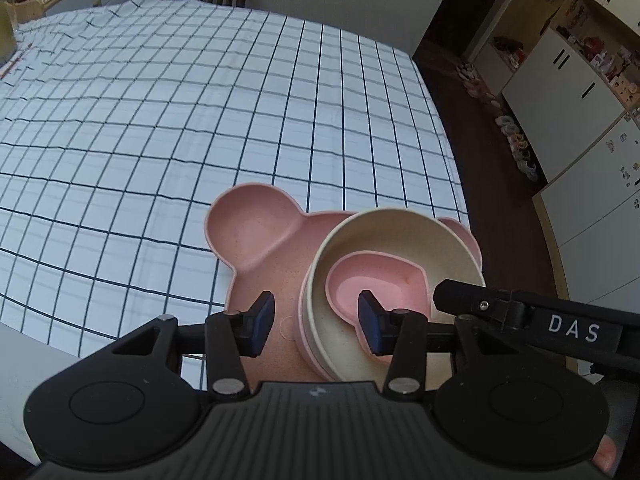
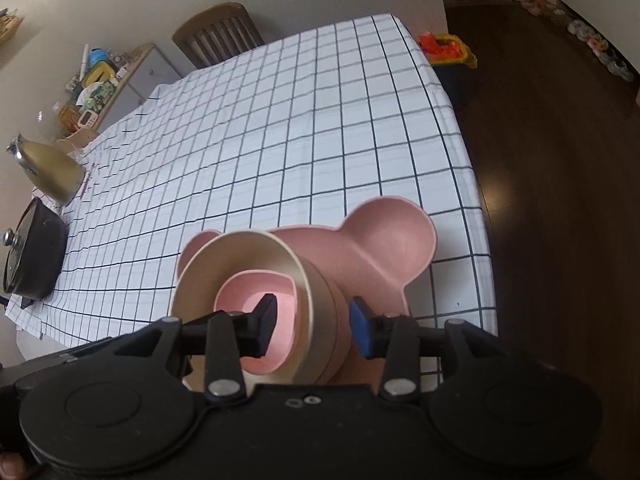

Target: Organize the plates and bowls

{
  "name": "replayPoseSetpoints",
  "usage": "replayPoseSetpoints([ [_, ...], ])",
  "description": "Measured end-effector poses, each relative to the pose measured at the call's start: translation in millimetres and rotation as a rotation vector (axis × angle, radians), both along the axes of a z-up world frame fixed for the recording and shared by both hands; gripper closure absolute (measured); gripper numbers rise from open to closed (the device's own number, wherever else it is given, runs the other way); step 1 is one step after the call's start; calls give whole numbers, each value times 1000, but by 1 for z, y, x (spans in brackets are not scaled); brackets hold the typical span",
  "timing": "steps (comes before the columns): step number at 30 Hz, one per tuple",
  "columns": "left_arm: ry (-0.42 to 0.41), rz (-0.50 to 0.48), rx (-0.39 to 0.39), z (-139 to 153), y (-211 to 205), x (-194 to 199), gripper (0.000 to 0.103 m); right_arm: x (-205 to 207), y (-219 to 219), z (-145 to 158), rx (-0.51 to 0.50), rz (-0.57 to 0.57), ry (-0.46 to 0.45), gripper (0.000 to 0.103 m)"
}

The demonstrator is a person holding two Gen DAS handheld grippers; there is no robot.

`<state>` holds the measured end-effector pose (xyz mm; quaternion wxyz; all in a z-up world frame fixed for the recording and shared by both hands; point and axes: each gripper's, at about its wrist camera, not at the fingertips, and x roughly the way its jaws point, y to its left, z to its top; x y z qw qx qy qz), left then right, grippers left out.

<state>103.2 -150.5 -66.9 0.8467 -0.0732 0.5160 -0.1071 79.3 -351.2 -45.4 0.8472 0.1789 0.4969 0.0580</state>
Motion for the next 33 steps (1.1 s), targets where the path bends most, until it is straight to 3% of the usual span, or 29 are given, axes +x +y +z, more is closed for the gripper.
replayPoseSetpoints([
  [4,-57,17,12,14,8,-14,45,-12,3,13,-28,27,-63,55],
  [16,-192,-7,52,49,37,-58,40,-60,22,45,-79,80,-301,22],
  [21,-216,-29,44,56,51,-77,30,-89,32,54,-96,66,-383,9],
  [27,-247,-40,33,61,67,-97,16,-123,41,60,-144,47,-438,0],
  [29,-253,-48,25,62,71,-103,5,-132,42,61,-156,26,-449,0],
  [33,-260,-81,19,63,77,-117,2,-148,43,59,-173,-20,-462,0],
])
